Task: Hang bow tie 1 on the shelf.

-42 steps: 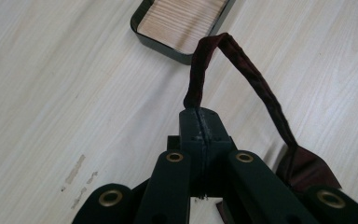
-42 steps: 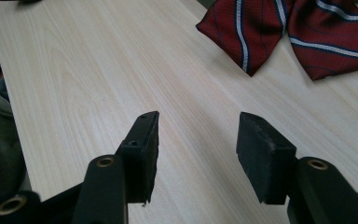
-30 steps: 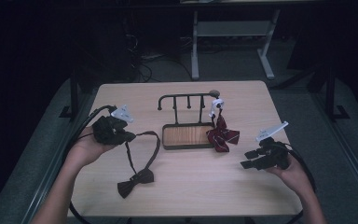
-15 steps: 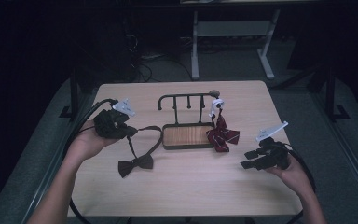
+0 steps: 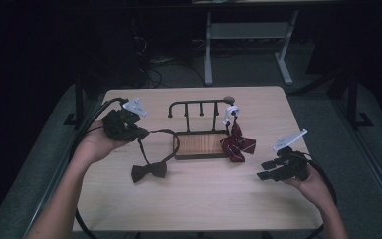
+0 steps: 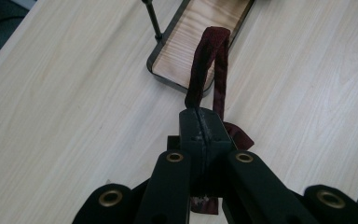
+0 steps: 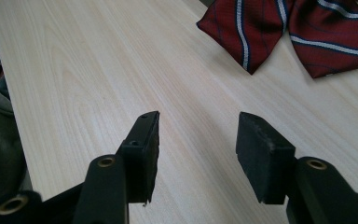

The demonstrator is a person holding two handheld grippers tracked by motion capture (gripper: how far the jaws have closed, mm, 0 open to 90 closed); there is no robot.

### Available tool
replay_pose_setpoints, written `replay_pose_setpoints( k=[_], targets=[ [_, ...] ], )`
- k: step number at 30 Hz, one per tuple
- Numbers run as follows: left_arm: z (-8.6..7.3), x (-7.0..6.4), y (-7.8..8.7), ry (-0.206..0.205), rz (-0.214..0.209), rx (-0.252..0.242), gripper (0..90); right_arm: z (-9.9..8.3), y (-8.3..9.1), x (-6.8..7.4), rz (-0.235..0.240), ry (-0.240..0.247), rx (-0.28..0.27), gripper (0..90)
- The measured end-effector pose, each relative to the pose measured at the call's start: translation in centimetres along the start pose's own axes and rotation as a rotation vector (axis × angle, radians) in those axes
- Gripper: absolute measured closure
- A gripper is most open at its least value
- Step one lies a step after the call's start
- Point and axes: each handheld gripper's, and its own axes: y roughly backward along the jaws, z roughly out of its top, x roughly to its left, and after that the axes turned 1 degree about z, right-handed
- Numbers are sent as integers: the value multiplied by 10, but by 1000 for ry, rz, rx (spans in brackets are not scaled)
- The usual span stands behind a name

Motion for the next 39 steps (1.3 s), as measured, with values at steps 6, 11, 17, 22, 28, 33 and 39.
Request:
replay_pose_setpoints(
  k=[6,11,17,22,28,33,39],
  targets=[
    [7,0,0,-13,1,2,900,-1,1,0,3,-3,-2,493],
    [12,3,1,-10,4,0,900,-1,2,0,2,-6,-2,494],
    [17,9,5,0,7,-1,900,-1,2,0,2,-3,-3,494],
    [20,13,6,5,9,2,900,-2,2,-1,2,1,-3,494],
    [23,16,5,10,10,9,900,-2,2,-1,3,-4,-5,494],
    [29,17,6,3,21,10,900,-2,2,-1,2,-1,-1,494],
    [34,18,8,0,22,10,900,-3,2,0,6,-4,-1,494]
  ],
)
